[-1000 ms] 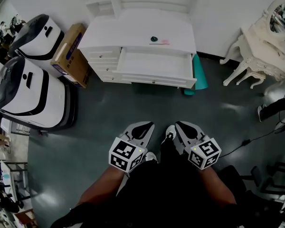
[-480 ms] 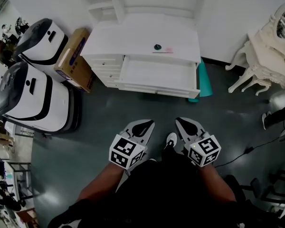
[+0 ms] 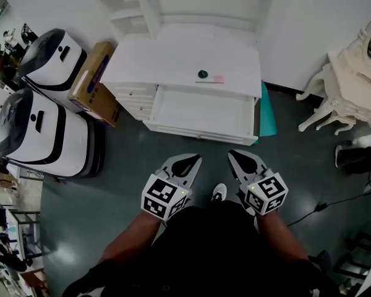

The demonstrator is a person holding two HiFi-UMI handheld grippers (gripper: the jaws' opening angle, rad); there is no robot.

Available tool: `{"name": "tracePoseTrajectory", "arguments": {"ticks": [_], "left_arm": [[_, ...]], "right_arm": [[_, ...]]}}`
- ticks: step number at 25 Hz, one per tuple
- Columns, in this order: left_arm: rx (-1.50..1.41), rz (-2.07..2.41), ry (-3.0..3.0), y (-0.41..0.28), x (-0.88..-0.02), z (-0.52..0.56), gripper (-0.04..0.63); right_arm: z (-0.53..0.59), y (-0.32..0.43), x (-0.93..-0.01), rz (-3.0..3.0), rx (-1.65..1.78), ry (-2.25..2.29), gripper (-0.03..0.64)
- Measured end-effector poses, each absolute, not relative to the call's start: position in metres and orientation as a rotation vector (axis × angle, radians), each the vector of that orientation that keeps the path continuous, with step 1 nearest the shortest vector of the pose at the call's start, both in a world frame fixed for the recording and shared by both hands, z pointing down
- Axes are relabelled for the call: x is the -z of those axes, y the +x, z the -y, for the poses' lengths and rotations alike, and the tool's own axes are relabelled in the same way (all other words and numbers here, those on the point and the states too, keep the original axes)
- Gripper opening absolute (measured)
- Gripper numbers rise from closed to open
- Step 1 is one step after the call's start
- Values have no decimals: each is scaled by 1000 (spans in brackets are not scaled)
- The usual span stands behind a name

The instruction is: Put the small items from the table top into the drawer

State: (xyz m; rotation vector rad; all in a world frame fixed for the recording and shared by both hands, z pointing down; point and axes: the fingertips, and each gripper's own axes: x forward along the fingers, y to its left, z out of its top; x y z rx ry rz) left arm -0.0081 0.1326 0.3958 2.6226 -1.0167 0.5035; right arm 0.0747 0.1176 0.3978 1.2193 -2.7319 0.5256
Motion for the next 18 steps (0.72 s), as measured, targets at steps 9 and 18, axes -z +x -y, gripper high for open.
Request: {"name": "tracePoseTrajectory", "arguments": {"ticks": [9, 18], "left_arm": [[-500, 1113, 2553, 12, -406, -78, 3], [-530, 1162, 2486, 16, -422, -69, 3]], "right_arm": [[-61, 99, -408, 2760, -538, 1130, 26], [-45, 110, -433, 2755, -623, 1096, 26]]}}
